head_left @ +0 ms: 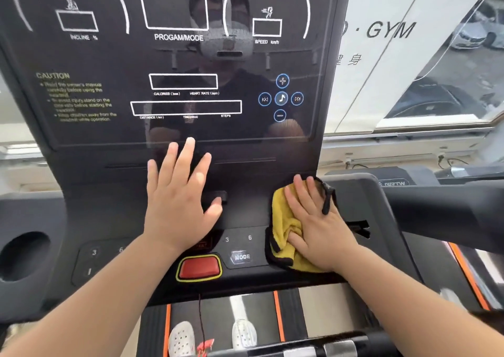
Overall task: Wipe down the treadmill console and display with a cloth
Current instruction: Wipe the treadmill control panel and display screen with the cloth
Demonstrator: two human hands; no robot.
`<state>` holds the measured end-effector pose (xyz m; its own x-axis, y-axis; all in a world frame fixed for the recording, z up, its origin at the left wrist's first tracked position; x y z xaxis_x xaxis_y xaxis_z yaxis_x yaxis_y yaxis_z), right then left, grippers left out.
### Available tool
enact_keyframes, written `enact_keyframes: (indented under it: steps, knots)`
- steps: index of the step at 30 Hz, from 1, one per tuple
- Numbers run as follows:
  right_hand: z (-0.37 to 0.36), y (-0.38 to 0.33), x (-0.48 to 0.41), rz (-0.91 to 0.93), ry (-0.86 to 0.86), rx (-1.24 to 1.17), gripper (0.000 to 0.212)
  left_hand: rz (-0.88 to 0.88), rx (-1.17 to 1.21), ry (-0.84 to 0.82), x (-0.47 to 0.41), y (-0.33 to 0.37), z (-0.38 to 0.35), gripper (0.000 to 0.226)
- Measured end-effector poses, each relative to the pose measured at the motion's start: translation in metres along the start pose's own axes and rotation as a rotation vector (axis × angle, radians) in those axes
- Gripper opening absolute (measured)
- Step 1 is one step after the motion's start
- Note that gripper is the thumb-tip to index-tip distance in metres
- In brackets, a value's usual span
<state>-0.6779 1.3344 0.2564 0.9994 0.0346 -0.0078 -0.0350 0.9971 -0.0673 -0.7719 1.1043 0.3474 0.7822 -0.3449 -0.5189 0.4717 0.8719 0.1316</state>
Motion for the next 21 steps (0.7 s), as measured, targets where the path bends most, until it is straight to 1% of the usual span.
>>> enact_keyframes:
  steps: [2,3,5,7,9,11,14,17,19,21]
  knots:
    - [-0.006,-0.020,0.000,-0.091,0.006,-0.035,0.092,0.013,0.008,-0.004,0.005,-0.006,0.002,0.079]
    - [-0.010,-0.035,0.001,-0.097,0.002,-0.038,0.092,0.018,0.010,-0.008,0.008,-0.008,0.003,0.077]
    - [-0.011,-0.074,0.003,-0.022,0.032,-0.049,0.090,0.030,0.010,-0.025,0.014,-0.014,0.004,0.073]
    - [-0.016,-0.103,0.009,0.110,0.035,-0.054,0.086,0.042,0.006,-0.036,0.021,-0.020,0.005,0.070]
    - [-0.019,-0.110,0.018,0.217,0.029,-0.049,0.083,0.058,0.002,-0.040,0.028,-0.029,0.007,0.067]
    - [-0.014,-0.095,0.024,0.242,0.065,-0.050,0.082,0.093,0.005,-0.055,0.039,-0.040,0.010,0.065]
    - [-0.010,-0.056,0.026,0.095,0.089,-0.043,0.082,0.159,-0.016,-0.094,0.062,-0.063,0.012,0.066]
    - [-0.010,-0.051,0.024,-0.050,0.092,-0.040,0.086,0.228,-0.063,-0.142,0.087,-0.088,0.014,0.068]
    - [-0.014,-0.064,0.020,-0.091,0.065,-0.050,0.088,0.269,-0.088,-0.165,0.102,-0.102,0.015,0.067]
    - [-0.015,-0.086,0.015,-0.054,0.050,-0.074,0.088,0.301,-0.098,-0.179,0.112,-0.111,0.017,0.067]
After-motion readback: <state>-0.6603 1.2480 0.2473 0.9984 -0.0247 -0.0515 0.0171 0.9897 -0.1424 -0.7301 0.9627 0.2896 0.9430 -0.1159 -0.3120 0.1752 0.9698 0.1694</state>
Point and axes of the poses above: each hand's wrist, its own x-axis away from the middle knuckle, its own z-axis out of the back of the hand, y = z × x, the point moved 10 cm from there along -x, towards the middle knuckle, and after that the axes turned 13 degrees about y, right-handed, at the moved point
